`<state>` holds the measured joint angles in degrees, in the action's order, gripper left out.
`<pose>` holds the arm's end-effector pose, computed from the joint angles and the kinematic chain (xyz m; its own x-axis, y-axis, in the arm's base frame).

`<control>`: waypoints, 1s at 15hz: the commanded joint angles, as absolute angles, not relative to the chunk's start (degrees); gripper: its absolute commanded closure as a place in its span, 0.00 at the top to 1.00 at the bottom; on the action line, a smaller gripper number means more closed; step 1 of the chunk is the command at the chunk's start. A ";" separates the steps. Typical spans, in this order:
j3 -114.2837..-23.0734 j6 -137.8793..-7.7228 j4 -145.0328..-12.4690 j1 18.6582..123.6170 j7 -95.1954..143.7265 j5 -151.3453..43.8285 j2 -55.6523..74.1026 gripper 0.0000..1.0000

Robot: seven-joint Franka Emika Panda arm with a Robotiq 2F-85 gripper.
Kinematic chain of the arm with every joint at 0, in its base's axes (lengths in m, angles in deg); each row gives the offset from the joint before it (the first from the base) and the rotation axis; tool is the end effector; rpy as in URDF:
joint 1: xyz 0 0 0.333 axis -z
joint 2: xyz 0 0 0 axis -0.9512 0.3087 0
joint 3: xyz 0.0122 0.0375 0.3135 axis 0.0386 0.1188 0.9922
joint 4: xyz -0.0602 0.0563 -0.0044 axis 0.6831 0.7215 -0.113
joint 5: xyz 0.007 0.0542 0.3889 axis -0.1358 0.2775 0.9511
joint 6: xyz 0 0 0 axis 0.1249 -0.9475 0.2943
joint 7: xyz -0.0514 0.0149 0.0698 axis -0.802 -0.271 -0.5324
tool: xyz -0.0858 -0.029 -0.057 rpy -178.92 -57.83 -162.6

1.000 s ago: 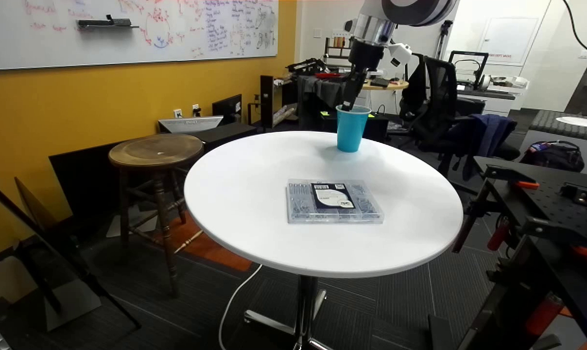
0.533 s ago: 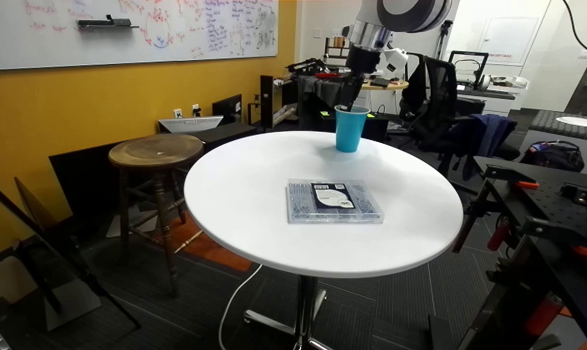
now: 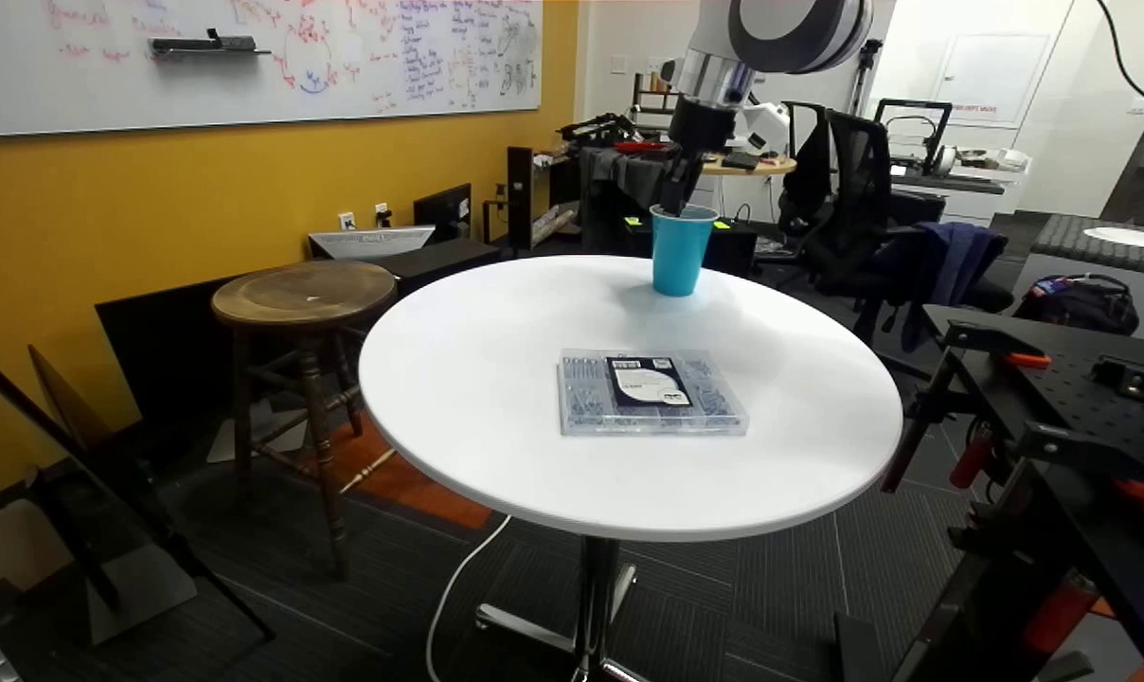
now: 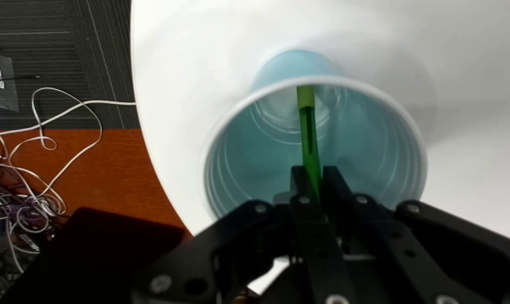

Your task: Remove the green pen from the light blue cup

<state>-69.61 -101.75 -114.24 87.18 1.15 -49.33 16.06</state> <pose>0.5316 -0.1958 0.2090 0.9798 -0.0310 0.1975 -0.0493 -0.9949 0.0882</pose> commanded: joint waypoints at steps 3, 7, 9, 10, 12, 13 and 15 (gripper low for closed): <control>-69.27 -105.24 -116.01 87.23 2.58 -49.94 14.81 0.03; -69.73 -112.02 -119.19 86.73 3.20 -50.93 13.05 0.03; -69.96 -114.85 -121.33 86.36 3.61 -51.52 11.77 0.03; -69.72 -115.52 -122.98 86.47 3.25 -51.84 10.36 0.03; -70.76 -117.00 -125.75 85.52 3.70 -52.99 7.98 0.03; -70.61 -117.36 -127.11 85.66 3.50 -53.26 6.61 0.03; -72.93 -118.57 -129.65 83.95 4.75 -55.06 3.76 0.03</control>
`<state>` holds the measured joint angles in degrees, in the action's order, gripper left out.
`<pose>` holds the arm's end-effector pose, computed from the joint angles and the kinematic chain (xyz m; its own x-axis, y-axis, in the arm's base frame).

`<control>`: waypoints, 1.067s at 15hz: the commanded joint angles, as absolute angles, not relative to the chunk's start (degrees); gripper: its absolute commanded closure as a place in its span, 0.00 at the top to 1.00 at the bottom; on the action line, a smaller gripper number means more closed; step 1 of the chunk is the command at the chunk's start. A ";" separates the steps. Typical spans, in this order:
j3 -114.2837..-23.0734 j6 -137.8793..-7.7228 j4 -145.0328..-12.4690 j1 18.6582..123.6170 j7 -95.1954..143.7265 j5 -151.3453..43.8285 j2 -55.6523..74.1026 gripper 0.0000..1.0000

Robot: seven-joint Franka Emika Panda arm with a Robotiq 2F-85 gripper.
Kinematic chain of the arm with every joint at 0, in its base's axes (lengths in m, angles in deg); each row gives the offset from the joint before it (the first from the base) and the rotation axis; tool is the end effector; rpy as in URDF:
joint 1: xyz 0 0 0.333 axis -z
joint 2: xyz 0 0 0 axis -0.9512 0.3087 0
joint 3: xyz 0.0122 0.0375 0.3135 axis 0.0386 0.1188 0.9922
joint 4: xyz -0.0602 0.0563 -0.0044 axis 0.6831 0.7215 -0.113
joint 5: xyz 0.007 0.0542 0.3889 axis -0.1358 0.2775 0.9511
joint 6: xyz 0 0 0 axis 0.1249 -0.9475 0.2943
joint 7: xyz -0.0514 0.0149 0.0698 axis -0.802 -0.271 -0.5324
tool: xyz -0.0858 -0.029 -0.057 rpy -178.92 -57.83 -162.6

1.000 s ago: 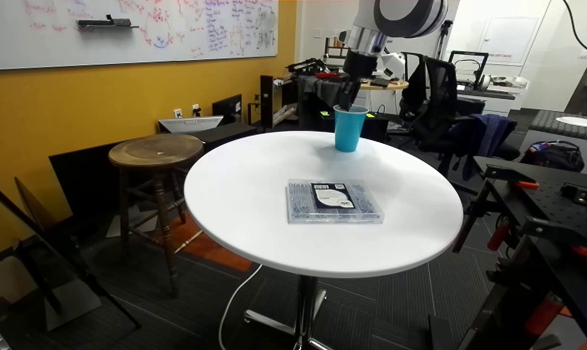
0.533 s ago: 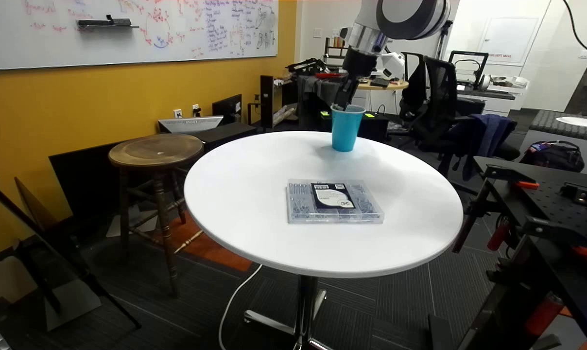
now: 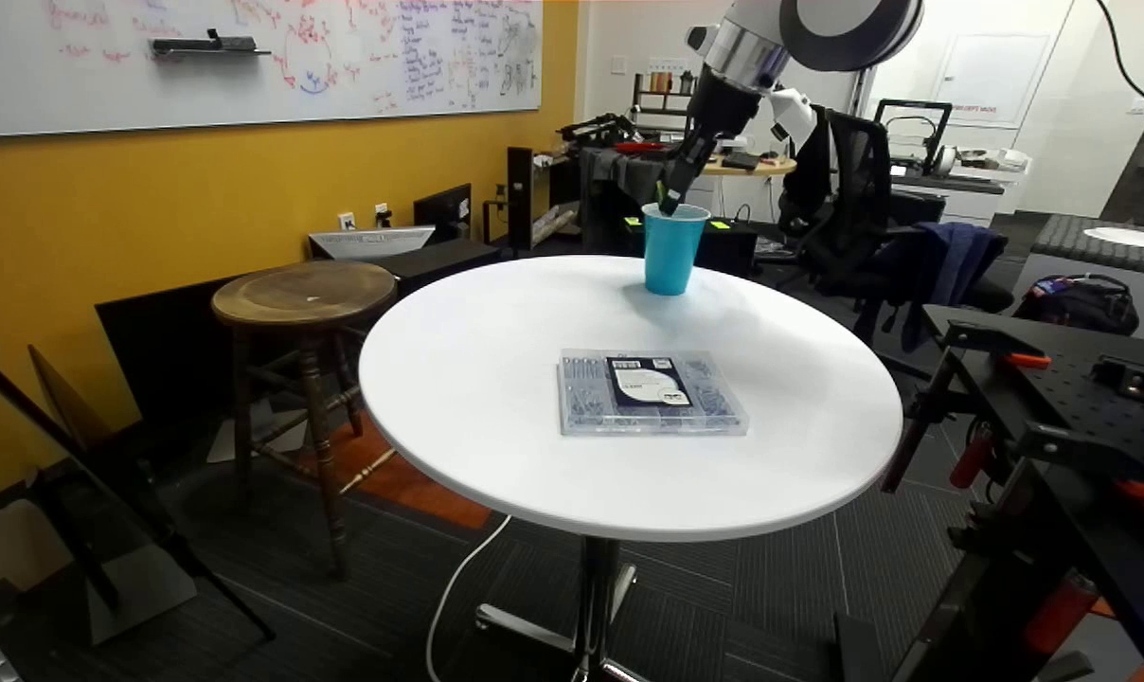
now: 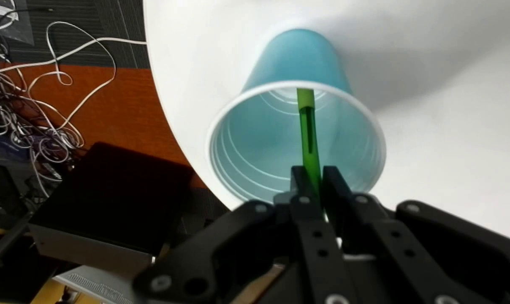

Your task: Remove the green pen from the light blue cup

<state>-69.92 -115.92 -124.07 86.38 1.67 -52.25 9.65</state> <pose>0.5021 -0.1767 0.2365 0.9317 0.0354 0.3615 -0.0231 -0.9875 0.1561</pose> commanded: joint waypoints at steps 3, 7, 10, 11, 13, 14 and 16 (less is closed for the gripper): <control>-79.26 -121.38 -132.30 79.54 6.77 -58.77 0.10 0.03; -89.52 -127.58 -132.24 72.24 7.94 -63.39 -1.24 0.03; -91.94 -132.45 -130.58 68.31 6.13 -60.78 -0.09 0.03; -91.75 -133.94 -130.26 67.45 5.97 -60.09 0.04 0.03; -90.37 -136.78 -129.58 66.22 6.31 -59.30 0.58 0.03; -89.46 -137.24 -129.07 65.76 6.83 -59.50 0.83 0.03; -87.48 -136.43 -127.70 65.15 7.98 -60.54 1.45 0.03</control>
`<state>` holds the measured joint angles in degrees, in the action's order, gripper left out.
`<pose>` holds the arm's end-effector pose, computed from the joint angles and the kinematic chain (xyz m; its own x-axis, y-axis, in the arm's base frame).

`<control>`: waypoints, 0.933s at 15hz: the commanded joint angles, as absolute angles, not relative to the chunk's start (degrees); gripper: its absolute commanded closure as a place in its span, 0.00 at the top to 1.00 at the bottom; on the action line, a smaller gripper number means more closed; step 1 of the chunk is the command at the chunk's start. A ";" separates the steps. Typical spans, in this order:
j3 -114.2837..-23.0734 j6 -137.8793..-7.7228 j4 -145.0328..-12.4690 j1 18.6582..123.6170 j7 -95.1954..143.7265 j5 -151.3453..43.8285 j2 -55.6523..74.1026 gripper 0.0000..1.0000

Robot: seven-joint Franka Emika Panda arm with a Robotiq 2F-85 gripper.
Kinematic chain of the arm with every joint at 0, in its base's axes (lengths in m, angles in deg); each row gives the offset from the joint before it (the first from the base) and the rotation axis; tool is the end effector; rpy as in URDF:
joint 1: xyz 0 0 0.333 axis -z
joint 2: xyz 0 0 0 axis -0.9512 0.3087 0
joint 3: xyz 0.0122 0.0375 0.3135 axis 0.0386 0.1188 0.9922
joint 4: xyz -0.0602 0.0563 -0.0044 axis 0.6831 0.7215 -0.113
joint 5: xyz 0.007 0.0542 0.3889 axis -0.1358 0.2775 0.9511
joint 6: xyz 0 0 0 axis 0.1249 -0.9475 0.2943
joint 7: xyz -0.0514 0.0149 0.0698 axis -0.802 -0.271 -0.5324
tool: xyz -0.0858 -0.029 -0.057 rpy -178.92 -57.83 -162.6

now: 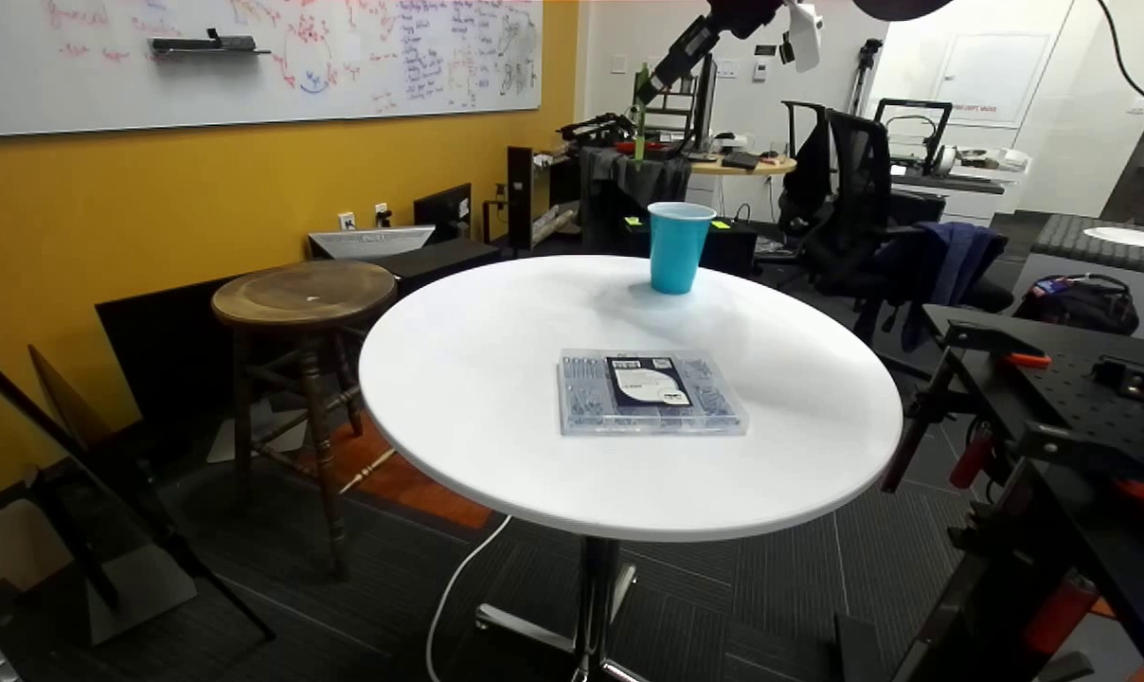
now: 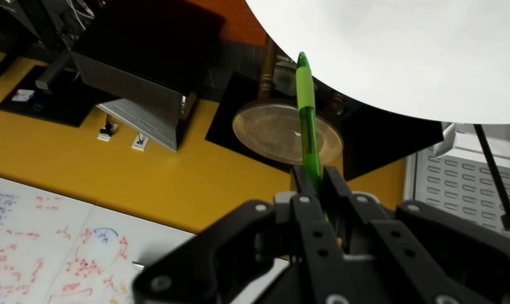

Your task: Remove the green pen from the light blue cup

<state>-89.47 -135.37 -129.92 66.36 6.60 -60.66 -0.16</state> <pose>0.4956 -0.1488 0.3361 0.7192 0.1934 0.6674 -0.0157 -0.9557 0.2939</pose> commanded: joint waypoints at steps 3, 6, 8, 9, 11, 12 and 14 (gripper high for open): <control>-79.81 -132.99 -125.20 68.92 7.43 -60.10 2.45 0.03; -75.42 -128.40 -121.88 70.23 7.72 -60.29 4.41 0.03; -73.73 -124.67 -118.90 70.77 7.64 -60.34 6.41 0.03; -73.03 -122.22 -117.46 70.92 8.16 -60.07 7.17 0.03; -71.33 -117.05 -115.31 71.46 9.08 -59.79 8.29 0.03; -71.01 -114.28 -114.20 71.71 9.37 -59.66 8.81 0.03; -69.67 -108.62 -112.55 72.71 9.84 -58.96 9.74 0.03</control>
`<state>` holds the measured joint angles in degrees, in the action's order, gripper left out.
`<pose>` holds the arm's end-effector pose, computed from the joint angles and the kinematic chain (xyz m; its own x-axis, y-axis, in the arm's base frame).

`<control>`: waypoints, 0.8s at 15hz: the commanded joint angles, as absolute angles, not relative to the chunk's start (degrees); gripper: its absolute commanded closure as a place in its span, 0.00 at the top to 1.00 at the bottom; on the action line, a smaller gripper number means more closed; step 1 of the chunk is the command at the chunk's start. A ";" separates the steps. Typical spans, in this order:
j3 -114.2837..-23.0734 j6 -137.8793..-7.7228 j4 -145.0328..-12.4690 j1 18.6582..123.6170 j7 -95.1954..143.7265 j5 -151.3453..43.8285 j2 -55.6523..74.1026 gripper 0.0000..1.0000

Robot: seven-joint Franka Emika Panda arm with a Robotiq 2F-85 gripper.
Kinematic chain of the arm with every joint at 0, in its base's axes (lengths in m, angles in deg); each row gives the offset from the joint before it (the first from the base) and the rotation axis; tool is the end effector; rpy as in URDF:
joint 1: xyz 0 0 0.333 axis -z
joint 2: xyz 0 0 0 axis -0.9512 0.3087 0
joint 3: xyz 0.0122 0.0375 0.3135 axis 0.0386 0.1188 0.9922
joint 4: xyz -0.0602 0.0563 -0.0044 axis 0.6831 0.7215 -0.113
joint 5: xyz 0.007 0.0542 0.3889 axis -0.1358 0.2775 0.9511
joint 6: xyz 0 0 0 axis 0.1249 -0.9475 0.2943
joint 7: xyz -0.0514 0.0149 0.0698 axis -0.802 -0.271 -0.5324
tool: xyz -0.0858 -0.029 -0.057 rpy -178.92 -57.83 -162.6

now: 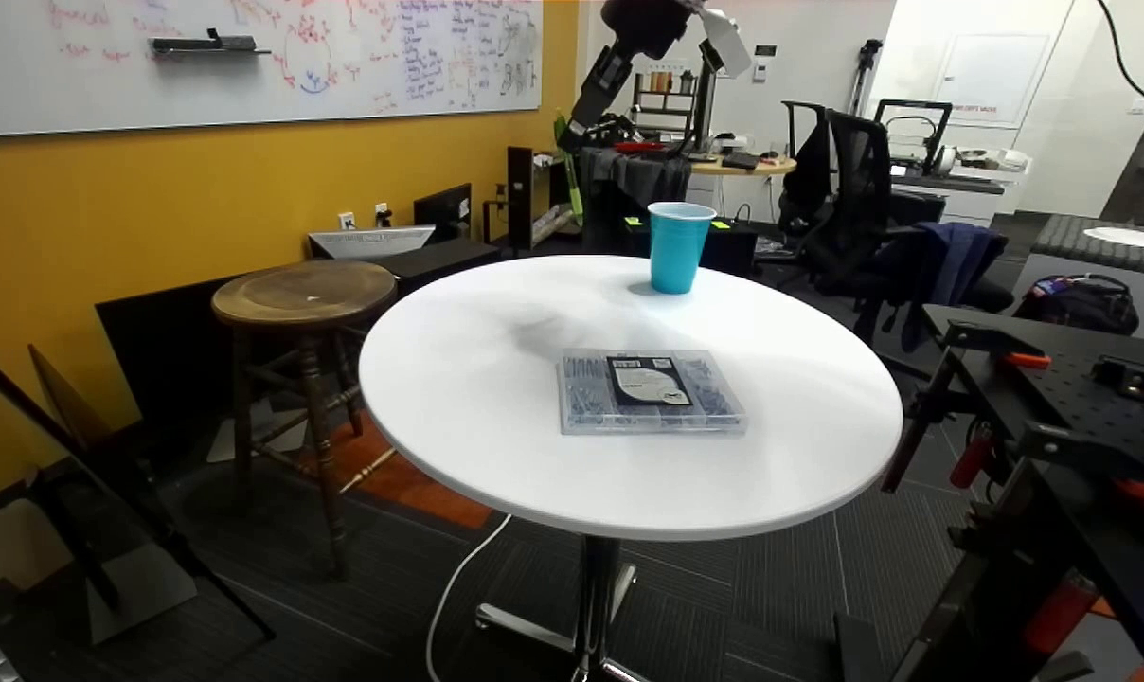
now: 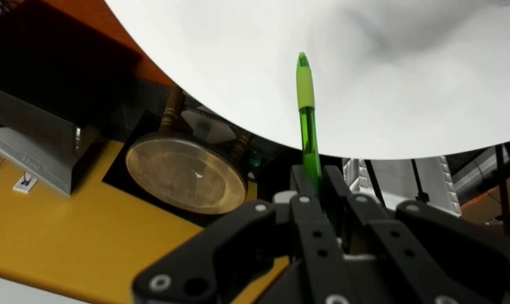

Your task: Remove the green pen from the light blue cup

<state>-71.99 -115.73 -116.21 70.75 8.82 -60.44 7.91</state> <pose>0.5786 -0.0452 0.3062 0.8231 0.2845 0.4915 0.1958 -0.9545 0.2247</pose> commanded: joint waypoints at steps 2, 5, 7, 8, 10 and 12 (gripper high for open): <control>-68.08 -103.07 -111.40 74.14 8.84 -57.41 10.48 0.03; -66.66 -95.97 -109.62 75.53 8.05 -55.08 12.02 0.03; -66.37 -91.96 -108.20 75.71 8.26 -54.50 13.41 0.03; -65.85 -89.93 -107.44 76.02 7.69 -53.95 13.98 0.03; -65.62 -86.35 -105.87 76.03 7.80 -54.04 15.10 0.03; -65.20 -83.32 -104.37 76.21 7.40 -53.76 16.06 0.03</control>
